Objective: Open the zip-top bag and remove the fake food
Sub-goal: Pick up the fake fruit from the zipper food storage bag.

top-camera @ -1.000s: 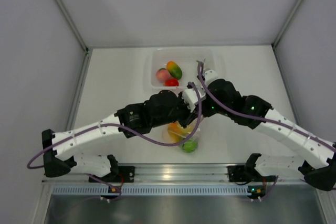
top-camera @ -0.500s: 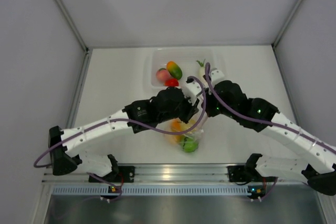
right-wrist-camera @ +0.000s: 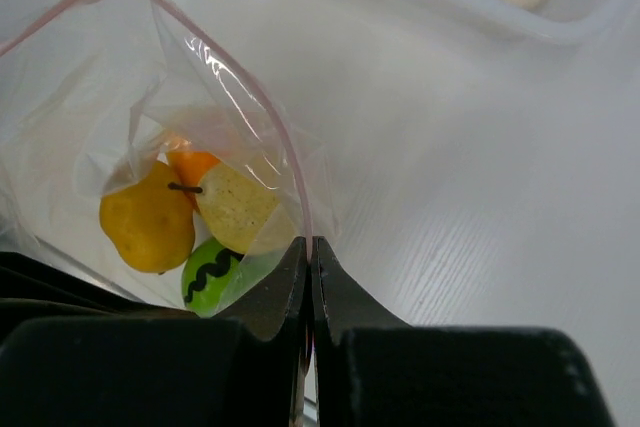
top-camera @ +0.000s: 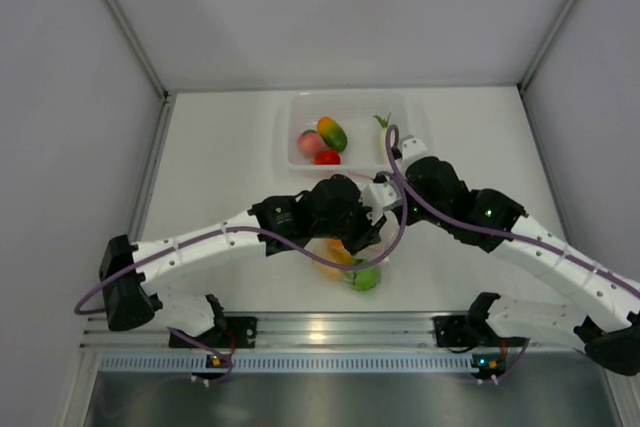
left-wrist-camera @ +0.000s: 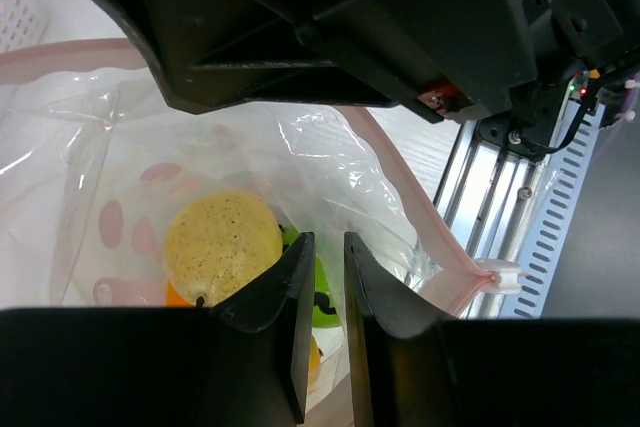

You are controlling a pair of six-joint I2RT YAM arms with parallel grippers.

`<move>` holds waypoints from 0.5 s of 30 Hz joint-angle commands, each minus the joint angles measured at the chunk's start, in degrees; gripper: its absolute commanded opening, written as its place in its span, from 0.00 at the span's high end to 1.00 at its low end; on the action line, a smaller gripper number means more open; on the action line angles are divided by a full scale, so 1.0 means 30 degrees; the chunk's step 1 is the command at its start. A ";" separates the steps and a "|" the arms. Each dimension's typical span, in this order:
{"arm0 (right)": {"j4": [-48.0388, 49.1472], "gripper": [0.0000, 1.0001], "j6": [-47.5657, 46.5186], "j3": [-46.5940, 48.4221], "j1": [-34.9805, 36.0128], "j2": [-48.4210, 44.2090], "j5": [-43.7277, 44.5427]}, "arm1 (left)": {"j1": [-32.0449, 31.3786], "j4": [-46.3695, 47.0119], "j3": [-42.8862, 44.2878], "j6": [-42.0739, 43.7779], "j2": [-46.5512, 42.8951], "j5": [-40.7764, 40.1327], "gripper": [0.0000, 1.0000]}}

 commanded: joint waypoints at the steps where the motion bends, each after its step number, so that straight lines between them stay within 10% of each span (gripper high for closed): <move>1: 0.1063 1.00 -0.0228 -0.0117 -0.0463 -0.0624 -0.0366 | 0.0203 -0.0517 -0.0774 0.1094 0.1121 0.0272 0.76; 15: 0.1063 1.00 -0.0665 -0.0528 -0.0610 -0.0975 -0.0714 | 0.0233 -0.1396 -0.0014 0.0426 0.2622 -0.3357 0.76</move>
